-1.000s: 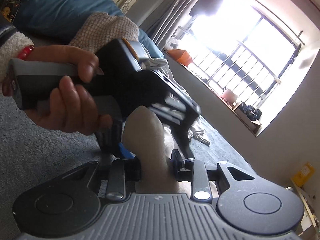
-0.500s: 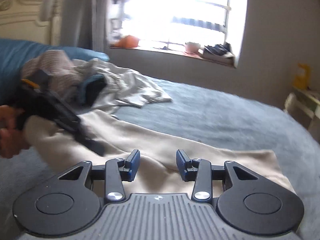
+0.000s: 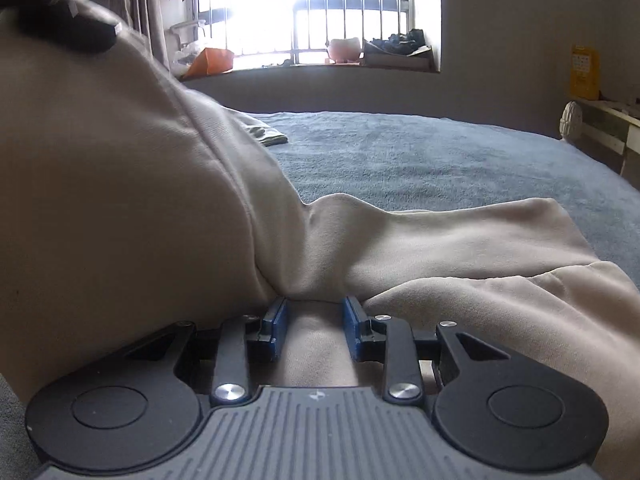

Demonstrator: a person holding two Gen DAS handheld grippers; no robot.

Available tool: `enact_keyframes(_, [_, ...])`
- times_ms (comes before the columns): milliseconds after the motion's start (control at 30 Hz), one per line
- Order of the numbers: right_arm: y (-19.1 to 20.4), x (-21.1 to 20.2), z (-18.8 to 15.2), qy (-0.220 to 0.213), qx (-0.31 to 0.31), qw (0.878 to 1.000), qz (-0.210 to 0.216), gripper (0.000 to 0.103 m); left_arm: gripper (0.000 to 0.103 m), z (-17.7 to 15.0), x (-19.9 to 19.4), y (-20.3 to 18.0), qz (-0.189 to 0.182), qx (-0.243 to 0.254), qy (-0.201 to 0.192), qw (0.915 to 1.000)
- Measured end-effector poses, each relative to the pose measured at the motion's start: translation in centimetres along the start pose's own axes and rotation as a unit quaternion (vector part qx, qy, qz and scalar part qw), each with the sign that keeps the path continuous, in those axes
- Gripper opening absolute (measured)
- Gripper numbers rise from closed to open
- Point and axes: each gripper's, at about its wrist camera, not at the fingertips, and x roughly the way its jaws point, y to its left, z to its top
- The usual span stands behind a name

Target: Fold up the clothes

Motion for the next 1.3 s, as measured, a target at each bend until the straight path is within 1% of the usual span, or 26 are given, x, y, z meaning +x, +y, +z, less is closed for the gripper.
enact_keyframes(133, [-0.4,-0.4,-0.2,-0.007,0.013,1.000,0.009,0.031,0.012,0.5,2.6,-2.8,0.013,0.005,0.016,0.9998])
enact_keyframes(233, [-1.5,-1.1,-0.2,-0.009,0.039,0.999,0.023,0.031,0.012,0.7,4.3,-4.4,0.021,0.009,0.022,0.9995])
enact_keyframes(300, [-2.9,-2.3,-0.2,-0.011,0.065,0.997,0.032,0.031,0.012,0.8,5.7,-5.6,0.027,0.021,0.024,0.9991])
enact_keyframes(367, [-5.1,-4.4,-0.8,-0.020,0.113,0.992,0.049,0.031,0.015,0.9,7.7,-7.1,0.037,0.038,0.031,0.9981])
enact_keyframes(400, [-6.6,-5.7,-1.5,-0.027,0.151,0.986,0.063,0.031,0.017,0.9,8.9,-7.7,0.042,0.046,0.038,0.9974])
enact_keyframes(433, [-8.4,-6.8,-2.5,-0.035,0.199,0.976,0.081,0.031,0.020,0.7,10.2,-8.2,0.046,0.053,0.046,0.9965])
enact_keyframes(467, [-10.3,-7.7,-3.6,-0.044,0.255,0.960,0.102,0.031,0.029,0.6,11.7,-8.6,0.049,0.060,0.061,0.9951])
enact_keyframes(500, [-12.1,-8.3,-4.8,-0.055,0.313,0.940,0.124,0.031,0.035,0.4,13.4,-9.0,0.052,0.067,0.080,0.9932])
enact_keyframes(533, [-13.7,-8.6,-6.1,-0.069,0.372,0.914,0.146,0.031,0.039,0.1,15.0,-9.2,0.063,0.071,0.096,0.9909])
enact_keyframes(600, [-15.9,-8.5,-8.4,-0.093,0.472,0.855,0.193,0.031,0.049,-0.4,17.7,-9.7,0.088,0.076,0.122,0.9856])
enact_keyframes(633, [-16.8,-8.3,-9.5,-0.104,0.516,0.822,0.216,0.029,0.052,-0.5,18.7,-9.9,0.098,0.077,0.132,0.9834])
enact_keyframes(667, [-17.5,-8.2,-10.6,-0.113,0.552,0.792,0.236,0.026,0.056,-0.7,19.8,-10.1,0.108,0.078,0.142,0.9809])
enact_keyframes(767, [-18.6,-7.9,-13.0,-0.130,0.608,0.732,0.277,0.023,0.066,-0.2,20.4,-11.1,0.109,0.077,0.150,0.9795])
enact_keyframes(800, [-18.9,-7.8,-13.9,-0.138,0.629,0.707,0.291,0.023,0.066,0.0,20.3,-11.4,0.105,0.076,0.149,0.9803])
enact_keyframes(867, [-19.4,-7.6,-15.5,-0.154,0.671,0.653,0.315,0.025,0.067,0.5,19.8,-12.4,0.094,0.070,0.142,0.9829])
enact_keyframes(900, [-19.5,-7.5,-16.0,-0.161,0.683,0.636,0.321,0.025,0.067,0.7,19.4,-12.9,0.086,0.067,0.138,0.9844])
enact_keyframes(967, [-19.7,-7.4,-16.5,-0.165,0.692,0.623,0.325,0.026,0.067,1.0,18.6,-13.8,0.055,0.067,0.128,0.9880])
enact_keyframes(1000, [-19.7,-7.4,-16.6,-0.166,0.695,0.619,0.325,0.026,0.067,1.1,18.0,-14.2,0.045,0.072,0.123,0.9888])
enact_keyframes(1067, [-19.5,-7.4,-16.7,-0.166,0.697,0.618,0.324,0.026,0.067,1.0,16.8,-15.1,0.030,0.088,0.113,0.9893])
enact_keyframes(1100, [-19.5,-7.4,-16.7,-0.166,0.698,0.617,0.324,0.026,0.067,0.8,15.9,-15.5,0.025,0.104,0.109,0.9882])
enact_keyframes(1133, [-19.5,-7.4,-16.8,-0.165,0.699,0.616,0.323,0.027,0.068,0.3,15.1,-15.9,0.030,0.129,0.107,0.9853])
enact_keyframes(1200, [-19.6,-7.3,-16.8,-0.164,0.704,0.613,0.321,0.029,0.068,-1.0,13.3,-16.2,0.049,0.185,0.101,0.9762])
enact_keyframes(1300, [-19.8,-7.4,-16.7,-0.167,0.712,0.606,0.311,0.036,0.068,-3.7,10.1,-15.1,0.087,0.265,0.082,0.9567])
